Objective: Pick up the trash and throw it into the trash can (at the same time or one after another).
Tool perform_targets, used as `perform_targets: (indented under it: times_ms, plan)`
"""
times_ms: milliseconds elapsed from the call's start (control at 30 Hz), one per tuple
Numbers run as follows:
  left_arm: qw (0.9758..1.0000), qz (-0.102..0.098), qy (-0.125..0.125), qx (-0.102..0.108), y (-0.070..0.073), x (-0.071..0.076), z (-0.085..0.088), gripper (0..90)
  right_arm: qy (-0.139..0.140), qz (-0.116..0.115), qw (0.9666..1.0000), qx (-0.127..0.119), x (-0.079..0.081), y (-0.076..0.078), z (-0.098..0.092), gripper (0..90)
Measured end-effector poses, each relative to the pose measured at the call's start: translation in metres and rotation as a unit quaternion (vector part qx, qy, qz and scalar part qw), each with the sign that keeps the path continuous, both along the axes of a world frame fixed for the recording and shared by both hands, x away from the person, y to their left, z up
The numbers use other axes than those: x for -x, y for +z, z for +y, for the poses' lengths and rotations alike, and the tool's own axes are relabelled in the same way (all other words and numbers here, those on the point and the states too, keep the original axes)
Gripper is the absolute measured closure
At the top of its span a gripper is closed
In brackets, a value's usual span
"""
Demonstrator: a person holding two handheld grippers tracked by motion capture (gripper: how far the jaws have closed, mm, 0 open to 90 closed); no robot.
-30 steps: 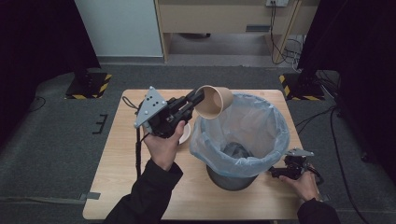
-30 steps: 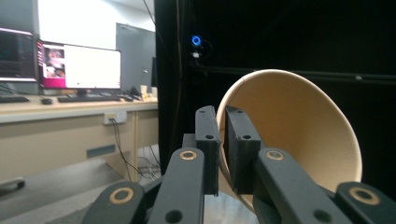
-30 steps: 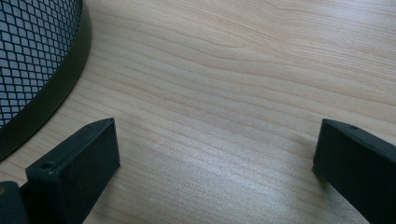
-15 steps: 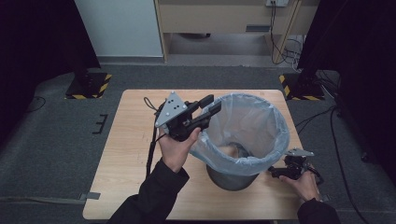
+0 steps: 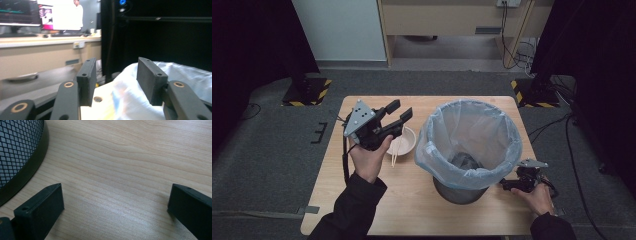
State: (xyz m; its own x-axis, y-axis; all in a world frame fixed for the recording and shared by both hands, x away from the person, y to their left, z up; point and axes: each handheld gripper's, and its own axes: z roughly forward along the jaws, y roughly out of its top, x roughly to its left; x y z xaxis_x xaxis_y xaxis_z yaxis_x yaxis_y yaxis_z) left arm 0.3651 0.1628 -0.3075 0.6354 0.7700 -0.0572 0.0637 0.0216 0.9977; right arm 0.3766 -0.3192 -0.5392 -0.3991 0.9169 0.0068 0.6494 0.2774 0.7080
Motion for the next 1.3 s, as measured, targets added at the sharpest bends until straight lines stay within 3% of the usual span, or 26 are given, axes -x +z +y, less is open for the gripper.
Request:
perform_targets:
  times_ms: [67,233,267,300,367,500,667,700,767,867,1100,1200,1300]
  plan:
    - [0.9996,0.015,0.02,-0.016,-0.012,-0.005,0.01,46.4,0.0,0.0,1.0,0.0,0.0,0.0,0.0,0.6]
    - [0.9977,0.04,0.045,-0.033,-0.032,-0.014,0.021,44.6,0.0,0.0,1.0,0.0,0.0,0.0,0.0,0.6]
    - [0.9962,0.054,0.056,-0.039,-0.043,-0.02,0.026,44.2,0.0,0.0,1.0,0.0,0.0,0.0,0.0,0.6]
    - [0.9962,0.054,0.056,-0.039,-0.043,-0.02,0.026,44.0,0.0,0.0,1.0,0.0,0.0,0.0,0.0,0.6]
    - [0.9933,0.076,0.073,-0.048,-0.059,-0.03,0.031,43.8,0.0,0.0,1.0,0.0,0.0,0.0,0.0,0.6]
    - [0.99,0.096,0.083,-0.06,-0.074,-0.038,0.034,43.5,0.0,0.0,1.0,0.0,0.0,0.0,0.0,0.6]
    - [0.9838,0.127,0.093,-0.086,-0.099,-0.05,0.033,43.5,0.0,0.0,1.0,0.0,0.0,0.0,0.0,0.6]
    - [0.9812,0.139,0.095,-0.093,-0.108,-0.055,0.031,43.6,0.001,-0.001,1.0,0.001,0.0,0.0,0.0,0.6]
    - [0.9799,0.145,0.097,-0.097,-0.113,-0.057,0.03,43.7,0.001,-0.001,1.0,0.001,0.0,0.0,0.0,0.6]
    - [0.9743,0.163,0.104,-0.115,-0.128,-0.065,0.027,43.9,0.0,0.0,1.0,0.0,0.0,0.0,0.0,0.6]
    - [0.9638,0.192,0.115,-0.144,-0.149,-0.076,0.026,46.0,0.0,0.0,1.0,0.0,0.0,0.0,0.0,0.6]
    - [0.961,0.2,0.118,-0.15,-0.157,-0.078,0.024,47.6,0.0,0.0,1.0,0.0,0.0,0.0,0.0,0.7]
    - [0.9567,0.215,0.117,-0.158,-0.164,-0.081,0.023,49.1,0.0,0.0,1.0,0.0,0.0,0.0,0.0,0.7]
